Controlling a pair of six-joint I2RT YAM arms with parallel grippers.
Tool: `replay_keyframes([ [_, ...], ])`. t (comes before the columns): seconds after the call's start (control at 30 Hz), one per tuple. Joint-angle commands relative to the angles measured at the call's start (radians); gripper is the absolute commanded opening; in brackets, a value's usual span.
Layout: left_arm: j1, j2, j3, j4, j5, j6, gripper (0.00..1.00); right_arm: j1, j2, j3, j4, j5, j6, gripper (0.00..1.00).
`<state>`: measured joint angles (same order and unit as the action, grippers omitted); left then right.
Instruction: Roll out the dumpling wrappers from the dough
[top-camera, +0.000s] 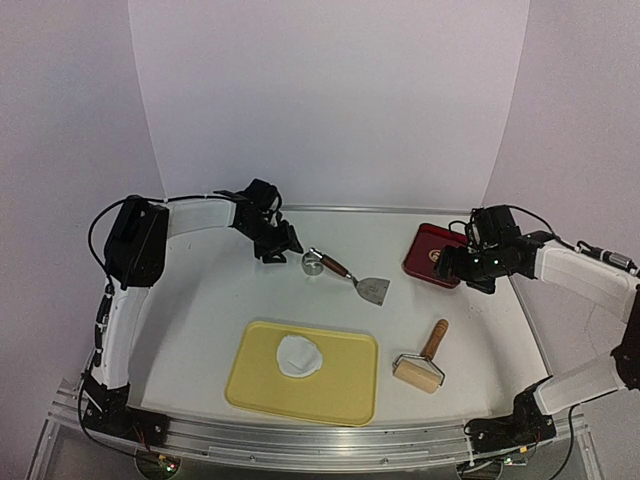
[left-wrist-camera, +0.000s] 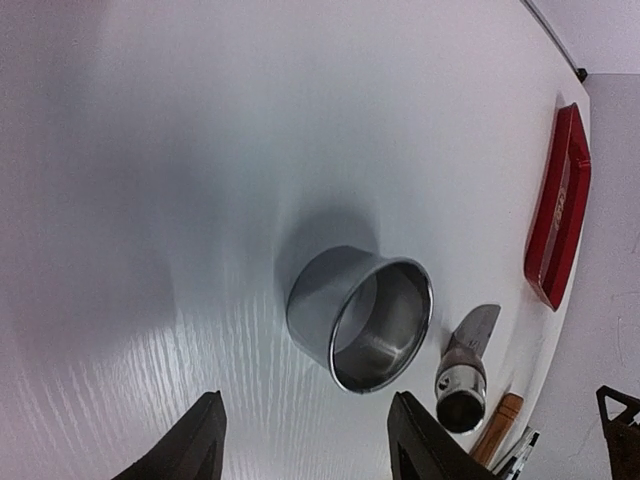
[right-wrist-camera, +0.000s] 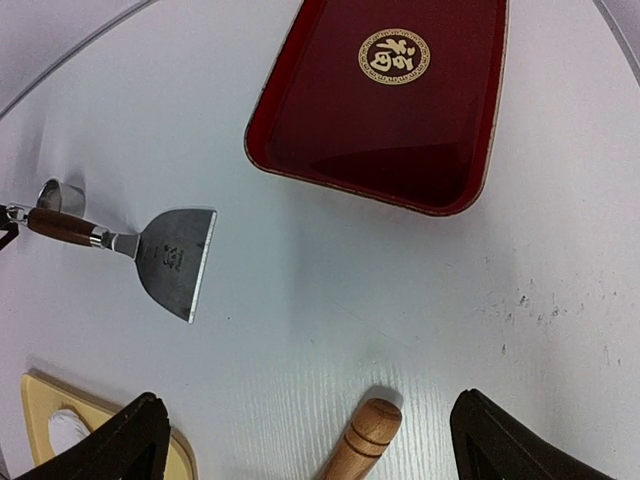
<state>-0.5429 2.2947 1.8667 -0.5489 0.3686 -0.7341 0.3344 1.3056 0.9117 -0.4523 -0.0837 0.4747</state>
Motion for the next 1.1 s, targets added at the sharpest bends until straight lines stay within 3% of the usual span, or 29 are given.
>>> replay_keyframes([
  [0.0,0.000,0.066,0.102,0.022,0.039,0.006,0.52,-0.005,0.027,0.076,-0.037,-0.032,-0.017,0.97],
  [0.27,0.000,0.170,0.226,-0.030,0.064,0.063,0.46,-0.005,0.099,0.132,-0.058,-0.042,-0.027,0.95],
  [0.67,-0.002,0.217,0.298,-0.144,0.002,0.210,0.16,0.015,0.187,0.206,-0.110,-0.123,-0.035,0.82],
  [0.8,-0.003,0.206,0.318,-0.159,-0.031,0.229,0.01,0.071,0.203,0.228,-0.145,-0.105,-0.035,0.78],
  [1.0,-0.002,0.092,0.282,-0.170,-0.129,0.247,0.00,0.219,0.282,0.268,-0.177,-0.096,-0.014,0.77],
  [1.07,-0.002,0.033,0.236,-0.167,-0.150,0.249,0.00,0.268,0.329,0.275,-0.191,-0.095,0.000,0.70],
])
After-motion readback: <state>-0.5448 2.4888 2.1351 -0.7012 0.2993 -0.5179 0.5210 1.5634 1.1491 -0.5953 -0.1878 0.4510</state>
